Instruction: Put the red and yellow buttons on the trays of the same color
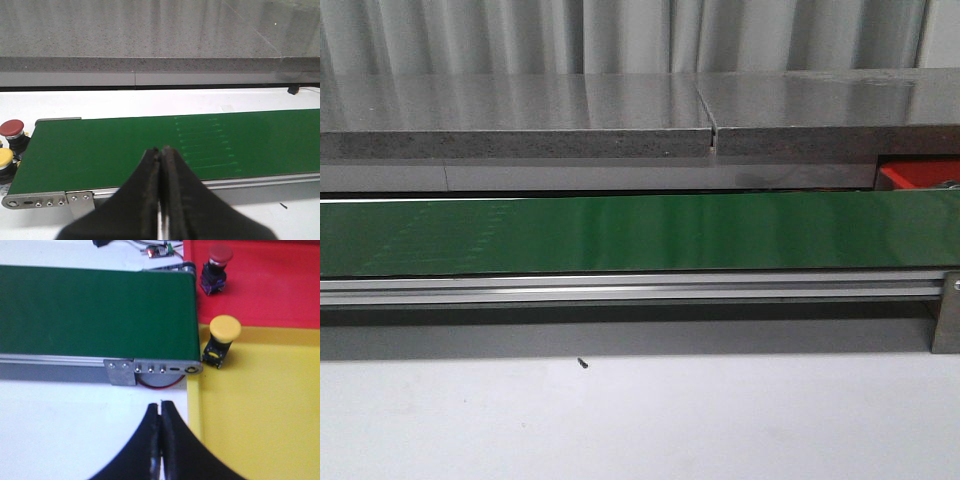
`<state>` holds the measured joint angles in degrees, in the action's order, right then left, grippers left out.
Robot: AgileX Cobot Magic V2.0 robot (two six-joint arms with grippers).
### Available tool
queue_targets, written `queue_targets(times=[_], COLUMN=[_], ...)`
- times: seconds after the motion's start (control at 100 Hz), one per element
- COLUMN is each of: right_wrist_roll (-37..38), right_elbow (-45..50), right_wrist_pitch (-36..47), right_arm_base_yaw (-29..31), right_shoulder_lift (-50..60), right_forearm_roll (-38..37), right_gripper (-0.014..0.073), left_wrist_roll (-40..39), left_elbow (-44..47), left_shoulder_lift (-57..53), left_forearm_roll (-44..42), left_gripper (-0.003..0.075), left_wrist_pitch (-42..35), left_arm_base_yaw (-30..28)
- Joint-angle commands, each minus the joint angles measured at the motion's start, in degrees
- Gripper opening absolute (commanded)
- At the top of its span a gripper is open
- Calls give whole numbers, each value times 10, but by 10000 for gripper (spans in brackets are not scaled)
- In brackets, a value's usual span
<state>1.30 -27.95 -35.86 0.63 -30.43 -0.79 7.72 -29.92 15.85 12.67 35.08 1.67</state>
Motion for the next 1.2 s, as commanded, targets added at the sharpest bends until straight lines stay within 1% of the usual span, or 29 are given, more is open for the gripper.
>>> queue_targets(times=[0.0,0.17,0.29,0.83,1.02,1.19], right_wrist_roll=[1,1,1,1,1,1], right_elbow=[6,20,20,20,20,20], right_wrist_pitch=[24,31,29,20,20,20], right_arm_base_yaw=[0,0,0,0,0,0], right_shoulder_lift=[29,87,108,110,110,110], right_forearm_roll=[-6,-2,-2,-2,-2,-2], right_gripper=[-115,-115,-115,-115,-115,-115], left_wrist_roll=[0,0,0,-3,-102,-111], left_elbow=[-14,-14,-14,-14,-26,-46], left_shoulder_lift=[5,5,5,14,59,141], left_forearm_roll=[10,10,10,8,-68,-76], left_gripper=[-19,-19,-19,-19,-19,-19], left_wrist_pitch=[-42,-42,-42,-49,-76,-90], left_arm_base_yaw=[6,6,6,6,-5,-21])
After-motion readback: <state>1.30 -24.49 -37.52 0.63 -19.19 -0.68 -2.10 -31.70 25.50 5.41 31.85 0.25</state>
